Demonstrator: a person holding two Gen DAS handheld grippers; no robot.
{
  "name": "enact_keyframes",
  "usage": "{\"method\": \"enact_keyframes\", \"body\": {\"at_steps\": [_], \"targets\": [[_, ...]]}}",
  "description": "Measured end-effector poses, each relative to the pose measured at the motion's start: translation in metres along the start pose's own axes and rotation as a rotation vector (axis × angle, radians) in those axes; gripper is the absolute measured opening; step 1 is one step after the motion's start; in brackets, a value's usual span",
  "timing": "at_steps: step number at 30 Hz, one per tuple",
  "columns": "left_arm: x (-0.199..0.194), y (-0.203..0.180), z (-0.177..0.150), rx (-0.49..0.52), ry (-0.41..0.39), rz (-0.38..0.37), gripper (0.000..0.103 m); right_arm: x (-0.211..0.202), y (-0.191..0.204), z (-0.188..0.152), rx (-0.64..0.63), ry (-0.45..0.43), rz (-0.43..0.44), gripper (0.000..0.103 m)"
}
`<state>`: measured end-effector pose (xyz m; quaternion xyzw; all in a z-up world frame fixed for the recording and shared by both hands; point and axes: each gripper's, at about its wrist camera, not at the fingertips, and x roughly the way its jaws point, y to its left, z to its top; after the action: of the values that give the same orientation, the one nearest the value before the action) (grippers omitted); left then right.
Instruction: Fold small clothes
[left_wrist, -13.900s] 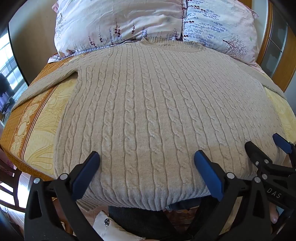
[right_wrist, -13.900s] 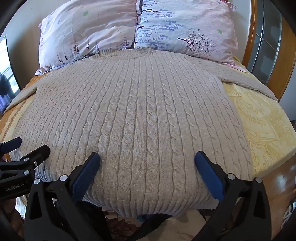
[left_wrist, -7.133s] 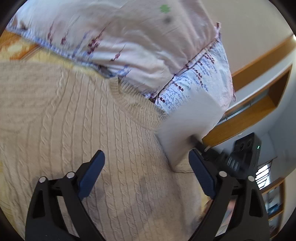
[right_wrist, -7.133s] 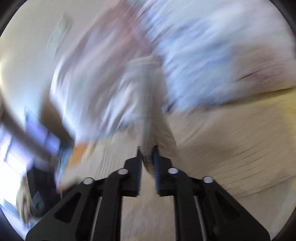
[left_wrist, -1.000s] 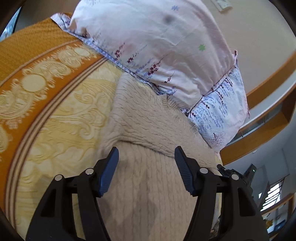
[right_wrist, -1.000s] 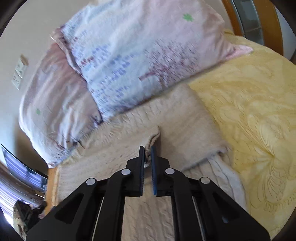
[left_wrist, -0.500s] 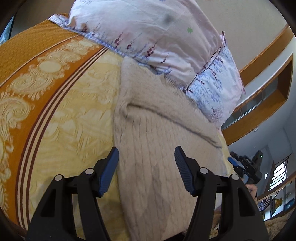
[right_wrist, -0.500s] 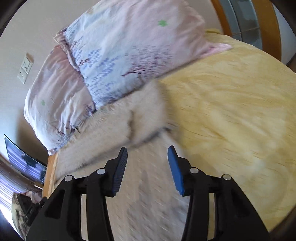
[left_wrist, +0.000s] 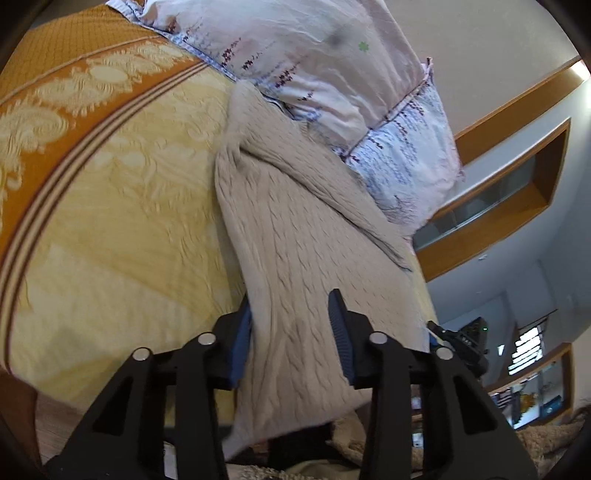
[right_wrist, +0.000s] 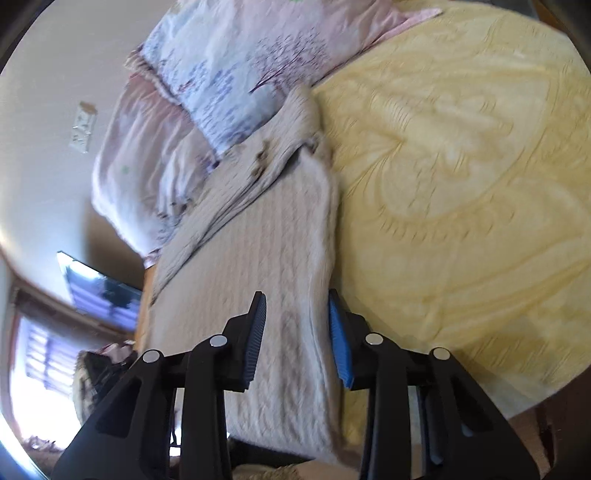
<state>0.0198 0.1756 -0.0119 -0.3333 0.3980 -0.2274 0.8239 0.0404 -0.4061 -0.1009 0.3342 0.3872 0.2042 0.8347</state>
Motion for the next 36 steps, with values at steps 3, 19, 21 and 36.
{"method": "enact_keyframes", "body": {"at_steps": [3, 19, 21, 36], "targets": [[-0.006, -0.001, -0.013, -0.011, 0.004, -0.078, 0.036, -0.006, -0.001, -0.014, -0.015, 0.026, 0.105, 0.034], [-0.011, 0.014, -0.069, -0.018, 0.112, -0.139, 0.038, -0.007, -0.02, -0.072, -0.085, 0.232, 0.147, 0.035], [-0.005, 0.016, -0.071, -0.023, 0.126, -0.13, 0.038, -0.003, -0.022, -0.074, -0.087, 0.237, 0.152, 0.035], [0.0, 0.005, -0.075, 0.073, 0.169, -0.142, 0.008, -0.012, 0.008, -0.073, -0.234, 0.187, 0.234, 0.009]]}}
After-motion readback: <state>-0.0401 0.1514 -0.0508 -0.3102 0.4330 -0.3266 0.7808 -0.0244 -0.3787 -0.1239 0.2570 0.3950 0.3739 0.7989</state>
